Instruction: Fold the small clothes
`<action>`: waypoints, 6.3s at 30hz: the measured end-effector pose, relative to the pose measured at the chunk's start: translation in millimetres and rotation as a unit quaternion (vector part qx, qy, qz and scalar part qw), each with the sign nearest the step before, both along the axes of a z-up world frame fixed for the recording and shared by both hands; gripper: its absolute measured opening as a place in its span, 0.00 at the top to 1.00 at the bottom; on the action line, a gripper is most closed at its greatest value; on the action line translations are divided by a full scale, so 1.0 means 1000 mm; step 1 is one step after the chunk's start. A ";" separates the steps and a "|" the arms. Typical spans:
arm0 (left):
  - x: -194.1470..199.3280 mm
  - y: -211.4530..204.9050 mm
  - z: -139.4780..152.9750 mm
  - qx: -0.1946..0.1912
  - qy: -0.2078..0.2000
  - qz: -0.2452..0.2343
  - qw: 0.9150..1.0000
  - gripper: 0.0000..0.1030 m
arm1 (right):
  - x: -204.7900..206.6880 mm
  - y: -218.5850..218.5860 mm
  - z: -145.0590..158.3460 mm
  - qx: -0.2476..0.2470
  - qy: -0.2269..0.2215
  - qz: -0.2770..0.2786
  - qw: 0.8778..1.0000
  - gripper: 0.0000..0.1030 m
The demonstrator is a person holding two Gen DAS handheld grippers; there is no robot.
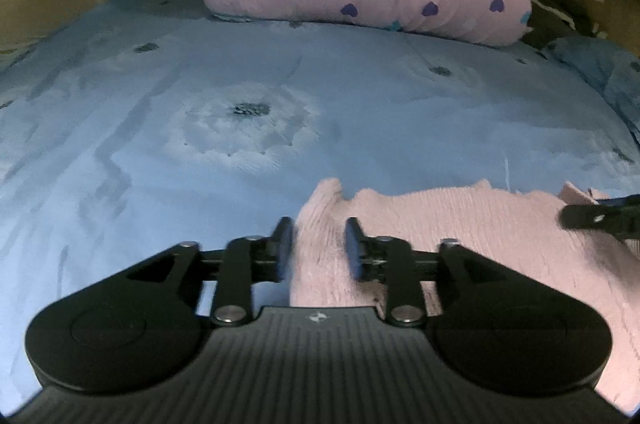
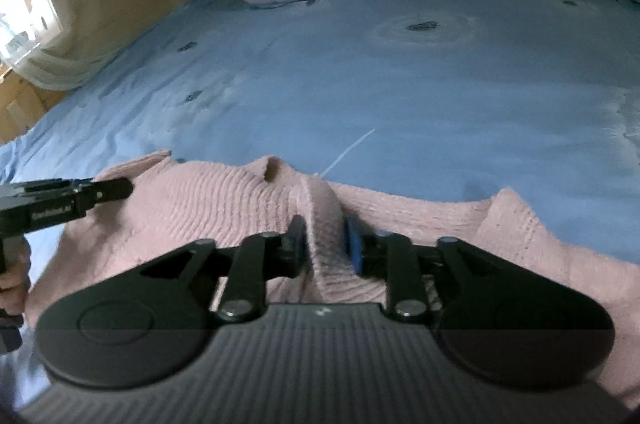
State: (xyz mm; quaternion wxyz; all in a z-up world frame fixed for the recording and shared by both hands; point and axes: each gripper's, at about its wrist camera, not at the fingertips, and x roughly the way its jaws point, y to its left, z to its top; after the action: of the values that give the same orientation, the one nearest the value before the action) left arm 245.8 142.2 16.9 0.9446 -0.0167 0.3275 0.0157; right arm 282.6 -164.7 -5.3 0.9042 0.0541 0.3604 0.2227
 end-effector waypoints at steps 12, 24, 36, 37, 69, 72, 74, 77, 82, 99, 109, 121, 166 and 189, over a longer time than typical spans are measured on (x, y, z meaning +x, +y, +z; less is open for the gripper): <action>-0.028 -0.015 0.028 -0.050 -0.023 -0.046 0.997 0.33 | -0.060 -0.072 0.056 -0.010 -0.081 -0.050 0.995 0.52; -0.039 -0.049 0.011 -0.047 0.012 -0.081 0.996 0.24 | -0.111 -0.124 0.045 -0.147 -0.117 -0.050 0.981 0.49; -0.035 -0.053 0.002 -0.027 0.018 -0.082 0.996 0.23 | -0.118 -0.085 0.032 -0.300 -0.147 0.093 0.938 0.36; -0.035 -0.053 0.002 -0.024 0.018 -0.082 0.996 0.23 | -0.114 -0.078 0.031 -0.320 -0.150 0.113 0.929 0.33; -0.020 -0.038 -0.003 -0.020 0.022 -0.039 0.999 0.22 | -0.052 -0.183 0.012 0.005 0.002 -0.253 0.968 0.53; -0.022 -0.041 -0.003 -0.017 0.022 -0.044 0.999 0.21 | -0.067 -0.181 0.021 0.011 0.010 -0.223 0.975 0.52; -0.024 -0.044 -0.003 -0.012 0.022 -0.046 0.999 0.19 | -0.071 -0.173 0.024 -0.002 0.008 -0.202 0.979 0.51; -0.027 -0.048 -0.004 -0.006 0.020 -0.053 0.998 0.17 | -0.065 -0.159 0.025 -0.026 0.001 -0.184 0.983 0.51; -0.028 -0.051 -0.006 -0.001 0.020 -0.058 0.998 0.17 | -0.037 -0.139 0.014 -0.037 0.019 -0.176 0.984 0.62; -0.019 -0.051 -0.014 0.010 0.029 -0.049 0.998 0.15 | -0.057 -0.162 0.009 0.006 -0.005 -0.244 0.970 0.70; -0.040 -0.046 0.007 0.008 0.025 -0.071 0.997 0.15 | -0.121 -0.128 0.038 0.006 -0.011 -0.197 0.980 0.68; -0.093 -0.031 0.009 0.010 0.102 -0.051 0.993 0.15 | -0.179 -0.104 0.008 -0.027 -0.006 -0.179 0.983 0.72; -0.105 -0.038 -0.024 -0.059 0.124 -0.023 0.990 0.00 | -0.202 -0.109 -0.026 0.123 0.001 -0.333 0.935 0.32; -0.093 -0.035 0.018 -0.026 0.084 -0.038 0.995 0.00 | -0.208 -0.108 -0.034 0.256 -0.015 -0.375 0.891 0.26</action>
State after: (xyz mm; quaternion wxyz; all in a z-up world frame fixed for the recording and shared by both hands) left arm 153.0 107.4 34.6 0.9129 -0.0278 0.4063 -0.0276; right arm 74.9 -272.9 -39.1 0.8807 0.4114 0.2301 -0.0475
